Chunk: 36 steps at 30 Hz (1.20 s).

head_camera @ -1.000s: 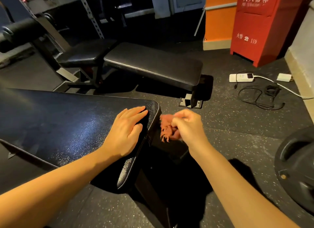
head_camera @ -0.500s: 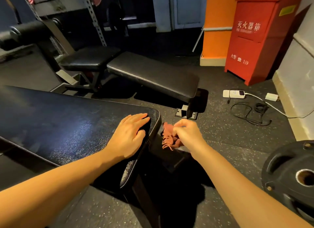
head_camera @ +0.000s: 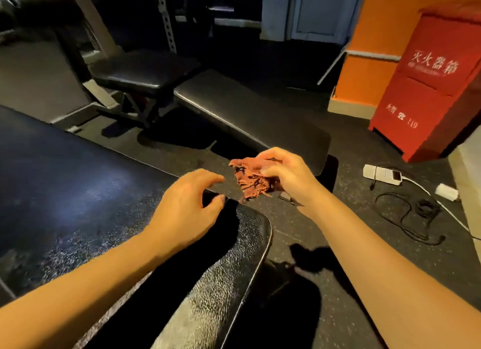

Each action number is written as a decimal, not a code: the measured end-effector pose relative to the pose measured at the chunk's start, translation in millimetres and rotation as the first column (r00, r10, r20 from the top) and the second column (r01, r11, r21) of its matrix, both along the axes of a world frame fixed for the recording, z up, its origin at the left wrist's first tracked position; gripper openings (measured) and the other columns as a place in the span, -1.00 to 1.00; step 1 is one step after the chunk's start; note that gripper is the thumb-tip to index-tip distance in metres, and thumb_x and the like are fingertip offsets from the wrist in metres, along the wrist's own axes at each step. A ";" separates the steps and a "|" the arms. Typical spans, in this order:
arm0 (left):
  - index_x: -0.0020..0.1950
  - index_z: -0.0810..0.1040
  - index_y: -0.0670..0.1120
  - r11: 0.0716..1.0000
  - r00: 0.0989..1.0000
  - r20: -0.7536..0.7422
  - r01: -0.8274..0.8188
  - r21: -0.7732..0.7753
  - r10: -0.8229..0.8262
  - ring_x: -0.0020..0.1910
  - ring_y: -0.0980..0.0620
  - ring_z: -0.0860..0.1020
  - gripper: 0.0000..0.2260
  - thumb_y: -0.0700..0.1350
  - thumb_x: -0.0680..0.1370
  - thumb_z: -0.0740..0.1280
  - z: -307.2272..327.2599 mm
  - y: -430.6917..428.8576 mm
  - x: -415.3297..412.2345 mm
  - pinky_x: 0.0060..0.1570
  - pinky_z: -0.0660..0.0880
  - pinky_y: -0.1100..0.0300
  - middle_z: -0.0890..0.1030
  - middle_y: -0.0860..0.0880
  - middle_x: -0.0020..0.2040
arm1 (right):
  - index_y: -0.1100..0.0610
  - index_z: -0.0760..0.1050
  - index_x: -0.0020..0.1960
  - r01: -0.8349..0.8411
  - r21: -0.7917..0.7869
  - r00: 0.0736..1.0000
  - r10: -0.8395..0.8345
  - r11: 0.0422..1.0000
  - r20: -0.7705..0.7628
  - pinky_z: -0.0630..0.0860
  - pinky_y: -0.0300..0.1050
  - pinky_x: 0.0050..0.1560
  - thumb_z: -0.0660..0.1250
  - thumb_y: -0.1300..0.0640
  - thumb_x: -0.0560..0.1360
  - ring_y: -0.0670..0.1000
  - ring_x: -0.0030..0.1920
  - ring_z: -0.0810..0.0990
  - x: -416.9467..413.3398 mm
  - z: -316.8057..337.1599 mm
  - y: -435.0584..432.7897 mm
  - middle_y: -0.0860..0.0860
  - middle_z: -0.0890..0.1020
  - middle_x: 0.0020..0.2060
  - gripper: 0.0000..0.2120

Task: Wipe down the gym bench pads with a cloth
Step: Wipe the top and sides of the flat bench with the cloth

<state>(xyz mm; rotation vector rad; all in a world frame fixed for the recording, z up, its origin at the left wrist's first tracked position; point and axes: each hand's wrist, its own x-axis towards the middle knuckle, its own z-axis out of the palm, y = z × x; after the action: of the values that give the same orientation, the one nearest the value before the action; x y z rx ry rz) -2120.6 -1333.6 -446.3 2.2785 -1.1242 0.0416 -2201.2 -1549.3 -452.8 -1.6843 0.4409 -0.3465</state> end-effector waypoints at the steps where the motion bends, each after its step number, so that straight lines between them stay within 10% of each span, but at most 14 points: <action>1: 0.34 0.58 0.00 0.998 0.996 -0.074 -0.054 -0.025 0.052 0.26 0.10 0.52 -0.64 0.05 0.56 0.36 5.6 -1.2 11.6 0.23 0.41 0.19 0.59 0.12 0.25 | 0.05 0.62 0.04 -0.071 -0.004 0.997 0.071 0.997 -0.025 0.60 -0.12 -0.06 0.34 0.37 0.47 0.03 -0.02 0.68 5.3 10.6 -2.7 0.04 0.69 -0.06 -0.72; 6: 0.38 0.56 0.02 0.997 0.774 -0.632 -0.011 -0.078 -0.041 0.30 0.21 0.50 -0.53 0.03 0.47 0.45 66.6 -0.4 45.7 0.30 0.38 0.20 0.57 0.14 0.31 | -0.02 0.52 0.16 -0.396 0.101 0.872 0.408 0.913 -0.269 0.45 -0.41 -0.15 0.44 0.21 0.34 -0.23 -0.08 0.64 29.4 83.9 6.3 -0.09 0.68 -0.09 -0.59; 9: 0.03 0.66 -0.10 0.986 0.615 -0.782 -0.039 -0.161 -0.103 -0.12 0.11 0.60 -0.80 -0.07 0.45 0.50 119.2 16.2 62.1 -0.03 0.44 0.16 0.66 0.08 -0.12 | 0.08 0.49 0.22 -0.369 0.204 0.860 0.416 0.907 -0.294 0.53 -0.22 -0.04 0.42 0.34 0.43 -0.07 -0.08 0.68 51.9 145.5 26.8 0.04 0.72 -0.09 -0.59; 16: -0.20 0.58 -0.04 0.901 0.636 -0.766 -0.379 -0.211 0.088 -0.29 0.10 0.47 -0.87 -0.09 0.41 0.51 225.8 42.5 91.7 -0.23 0.37 0.23 0.56 -0.03 -0.31 | 0.28 0.60 0.14 -0.157 0.402 0.866 0.322 0.902 -0.383 0.60 0.11 0.12 0.42 0.04 0.38 0.24 -0.02 0.68 111.0 257.5 70.0 0.28 0.69 -0.02 -0.58; 21: -0.11 0.66 -0.05 0.851 0.603 -0.745 -0.517 -0.094 0.284 -0.12 0.05 0.59 -0.87 -0.05 0.47 0.56 233.0 26.8 113.1 -0.05 0.48 0.14 0.63 -0.01 -0.14 | 0.41 0.54 0.08 -0.194 0.309 0.849 0.317 0.931 -0.422 0.58 -0.09 -0.01 0.50 0.00 0.47 0.06 -0.15 0.70 163.5 268.6 58.0 0.21 0.73 -0.11 -0.52; 29: 0.10 0.62 0.12 0.765 0.469 -0.639 -0.560 0.318 0.609 0.02 0.21 0.56 -0.80 0.00 0.51 0.52 184.8 -26.7 112.8 0.04 0.46 0.23 0.60 0.19 0.04 | 0.15 0.62 0.03 -0.548 0.188 0.655 0.559 0.815 -0.509 0.48 -0.29 -0.12 0.40 0.22 0.57 -0.13 -0.14 0.67 250.0 197.3 -32.1 0.02 0.72 -0.11 -0.95; 36: 0.32 0.58 -0.08 0.439 0.185 -0.429 -0.642 0.628 0.884 0.23 -0.11 0.55 -0.69 -0.05 0.59 0.40 142.9 -32.2 81.8 0.25 0.46 0.03 0.59 -0.08 0.18 | 0.02 0.61 0.11 -0.723 0.174 0.497 0.679 0.668 -0.541 0.47 -0.18 -0.23 0.31 0.25 0.61 0.00 -0.18 0.63 295.8 151.2 -57.2 0.00 0.68 -0.10 -0.82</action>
<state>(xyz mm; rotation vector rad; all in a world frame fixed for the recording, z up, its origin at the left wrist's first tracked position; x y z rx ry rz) -2038.8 -1365.8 -303.4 2.4870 0.6203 -0.6470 -1905.5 -1606.5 -301.6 -1.8741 0.1169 0.8027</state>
